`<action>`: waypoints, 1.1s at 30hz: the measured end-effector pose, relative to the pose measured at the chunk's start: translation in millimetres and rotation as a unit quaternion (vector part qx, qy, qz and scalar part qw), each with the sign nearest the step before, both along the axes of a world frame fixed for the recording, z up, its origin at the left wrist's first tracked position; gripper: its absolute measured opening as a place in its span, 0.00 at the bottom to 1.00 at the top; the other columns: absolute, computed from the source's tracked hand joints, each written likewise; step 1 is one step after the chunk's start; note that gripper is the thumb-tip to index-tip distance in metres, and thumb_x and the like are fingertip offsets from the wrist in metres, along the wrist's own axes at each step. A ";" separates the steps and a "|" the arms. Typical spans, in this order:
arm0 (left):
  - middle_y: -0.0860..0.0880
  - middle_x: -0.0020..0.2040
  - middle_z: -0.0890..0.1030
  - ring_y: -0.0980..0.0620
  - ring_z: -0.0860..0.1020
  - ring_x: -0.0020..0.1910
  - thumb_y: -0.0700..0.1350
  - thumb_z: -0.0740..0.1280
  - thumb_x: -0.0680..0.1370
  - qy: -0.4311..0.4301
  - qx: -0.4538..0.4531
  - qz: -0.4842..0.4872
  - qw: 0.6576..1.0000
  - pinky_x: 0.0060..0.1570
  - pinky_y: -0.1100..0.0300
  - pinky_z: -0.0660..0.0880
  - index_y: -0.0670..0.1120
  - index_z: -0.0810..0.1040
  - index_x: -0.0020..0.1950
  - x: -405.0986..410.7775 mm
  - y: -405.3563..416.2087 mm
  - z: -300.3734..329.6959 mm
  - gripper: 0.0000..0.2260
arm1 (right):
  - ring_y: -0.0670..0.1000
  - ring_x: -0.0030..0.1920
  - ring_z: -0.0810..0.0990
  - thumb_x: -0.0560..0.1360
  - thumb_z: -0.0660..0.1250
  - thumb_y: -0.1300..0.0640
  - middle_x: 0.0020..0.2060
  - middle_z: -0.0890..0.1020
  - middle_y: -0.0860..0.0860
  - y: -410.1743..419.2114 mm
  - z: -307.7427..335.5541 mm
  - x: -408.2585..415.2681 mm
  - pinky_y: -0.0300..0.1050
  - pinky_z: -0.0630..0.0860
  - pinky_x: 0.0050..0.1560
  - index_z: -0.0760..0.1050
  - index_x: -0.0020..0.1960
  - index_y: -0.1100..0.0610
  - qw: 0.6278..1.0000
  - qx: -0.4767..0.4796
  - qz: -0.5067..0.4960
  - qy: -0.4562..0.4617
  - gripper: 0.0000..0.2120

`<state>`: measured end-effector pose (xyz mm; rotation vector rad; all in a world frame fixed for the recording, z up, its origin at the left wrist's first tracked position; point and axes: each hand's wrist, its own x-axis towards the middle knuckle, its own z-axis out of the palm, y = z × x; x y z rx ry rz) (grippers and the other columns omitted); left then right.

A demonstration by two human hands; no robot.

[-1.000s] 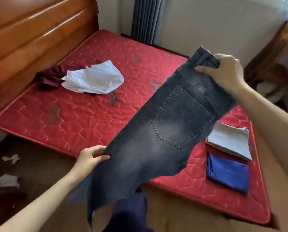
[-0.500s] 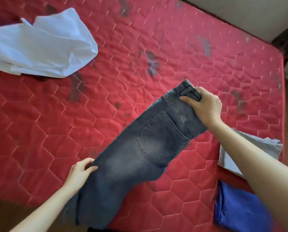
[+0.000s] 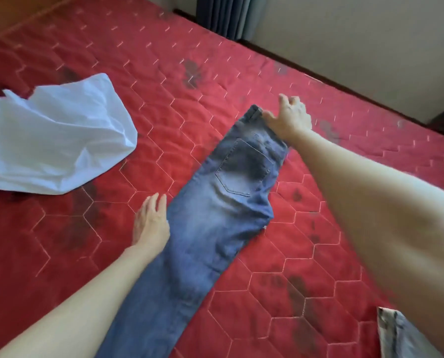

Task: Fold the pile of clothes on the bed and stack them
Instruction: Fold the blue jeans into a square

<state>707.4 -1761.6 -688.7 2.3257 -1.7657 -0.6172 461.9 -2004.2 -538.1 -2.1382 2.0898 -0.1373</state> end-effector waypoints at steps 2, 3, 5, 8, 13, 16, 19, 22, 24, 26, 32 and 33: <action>0.46 0.79 0.50 0.47 0.48 0.78 0.48 0.57 0.82 -0.048 0.024 -0.050 0.997 0.75 0.49 0.50 0.44 0.50 0.79 -17.8 -10.8 -25.5 0.28 | 0.60 0.68 0.67 0.79 0.60 0.43 0.67 0.68 0.60 20.2 -48.8 15.0 0.57 0.67 0.64 0.62 0.74 0.56 0.998 0.024 0.057 0.002 0.28; 0.46 0.80 0.48 0.47 0.46 0.78 0.51 0.55 0.82 -0.071 0.035 -0.078 0.994 0.75 0.47 0.48 0.45 0.49 0.79 -25.1 -10.1 -38.9 0.28 | 0.60 0.69 0.66 0.79 0.61 0.44 0.68 0.67 0.59 35.3 -74.6 17.9 0.56 0.66 0.65 0.62 0.74 0.56 0.996 0.044 0.073 0.003 0.28; 0.44 0.80 0.48 0.46 0.46 0.78 0.53 0.55 0.82 -0.112 0.051 -0.123 0.985 0.74 0.44 0.47 0.45 0.50 0.79 -32.8 -0.3 -59.1 0.29 | 0.58 0.72 0.62 0.79 0.61 0.45 0.71 0.65 0.59 68.6 -121.8 12.6 0.55 0.65 0.67 0.61 0.75 0.55 0.994 0.084 0.069 -0.006 0.28; 0.40 0.77 0.60 0.40 0.59 0.76 0.52 0.57 0.81 -0.115 -0.002 -0.157 0.981 0.71 0.38 0.58 0.42 0.63 0.76 -29.3 24.4 -81.7 0.26 | 0.58 0.73 0.61 0.80 0.62 0.52 0.73 0.64 0.59 122.3 -170.1 -12.9 0.52 0.60 0.71 0.62 0.75 0.59 0.991 0.057 -0.017 -0.119 0.26; 0.40 0.77 0.59 0.42 0.58 0.76 0.52 0.52 0.79 -0.134 -0.071 -0.172 0.973 0.73 0.40 0.52 0.43 0.64 0.76 -22.9 40.5 -104.3 0.26 | 0.57 0.63 0.74 0.74 0.62 0.69 0.61 0.76 0.57 203.5 -205.2 -75.3 0.53 0.68 0.67 0.69 0.69 0.61 0.952 -0.053 -0.159 -0.255 0.24; 0.40 0.77 0.59 0.43 0.57 0.77 0.51 0.53 0.79 -0.140 -0.088 -0.166 0.972 0.73 0.41 0.51 0.44 0.63 0.76 -25.2 39.9 -104.2 0.26 | 0.52 0.56 0.75 0.73 0.68 0.63 0.55 0.78 0.51 226.8 -214.0 -90.7 0.50 0.71 0.62 0.70 0.70 0.56 0.967 -0.037 -0.103 -0.229 0.26; 0.41 0.77 0.59 0.42 0.56 0.77 0.51 0.53 0.79 -0.142 -0.101 -0.162 0.971 0.73 0.41 0.51 0.44 0.62 0.76 -24.4 41.3 -103.4 0.26 | 0.50 0.50 0.78 0.73 0.71 0.57 0.50 0.80 0.49 218.0 -215.4 -83.1 0.46 0.73 0.57 0.70 0.70 0.52 0.955 -0.038 -0.107 -0.275 0.26; 0.41 0.78 0.58 0.42 0.56 0.77 0.51 0.52 0.79 -0.148 -0.108 -0.163 0.969 0.73 0.40 0.52 0.43 0.62 0.77 -24.0 41.1 -105.3 0.27 | 0.50 0.45 0.79 0.72 0.68 0.61 0.48 0.81 0.49 199.4 -216.3 -70.8 0.45 0.75 0.50 0.71 0.69 0.50 0.954 -0.049 -0.131 -0.267 0.26; 0.42 0.78 0.57 0.42 0.56 0.77 0.51 0.52 0.79 -0.153 -0.111 -0.163 0.968 0.73 0.40 0.52 0.43 0.61 0.77 -23.5 40.7 -107.3 0.27 | 0.49 0.45 0.80 0.70 0.66 0.60 0.49 0.81 0.47 189.1 -218.2 -64.3 0.43 0.71 0.44 0.73 0.65 0.46 0.964 -0.051 -0.163 -0.204 0.24; 0.42 0.78 0.57 0.42 0.56 0.77 0.51 0.51 0.79 -0.158 -0.116 -0.163 0.967 0.73 0.40 0.51 0.44 0.61 0.77 -22.6 40.4 -109.6 0.27 | 0.54 0.48 0.80 0.70 0.65 0.59 0.48 0.82 0.48 179.4 -220.1 -62.0 0.45 0.68 0.42 0.76 0.58 0.47 0.964 -0.040 -0.202 -0.170 0.18; 0.43 0.78 0.58 0.43 0.56 0.77 0.52 0.51 0.79 -0.165 -0.121 -0.173 0.964 0.73 0.41 0.51 0.45 0.62 0.76 -21.2 40.0 -110.0 0.26 | 0.61 0.46 0.80 0.71 0.63 0.59 0.43 0.84 0.53 167.8 -217.2 -103.2 0.48 0.70 0.43 0.76 0.47 0.53 0.969 -0.014 -0.203 -0.137 0.07; 0.43 0.78 0.58 0.43 0.56 0.77 0.52 0.51 0.79 -0.165 -0.121 -0.175 0.963 0.73 0.40 0.52 0.45 0.62 0.76 -20.7 40.1 -110.0 0.26 | 0.60 0.45 0.79 0.72 0.63 0.58 0.42 0.83 0.53 170.1 -217.2 -110.6 0.50 0.71 0.43 0.75 0.46 0.53 0.973 -0.008 -0.187 -0.133 0.04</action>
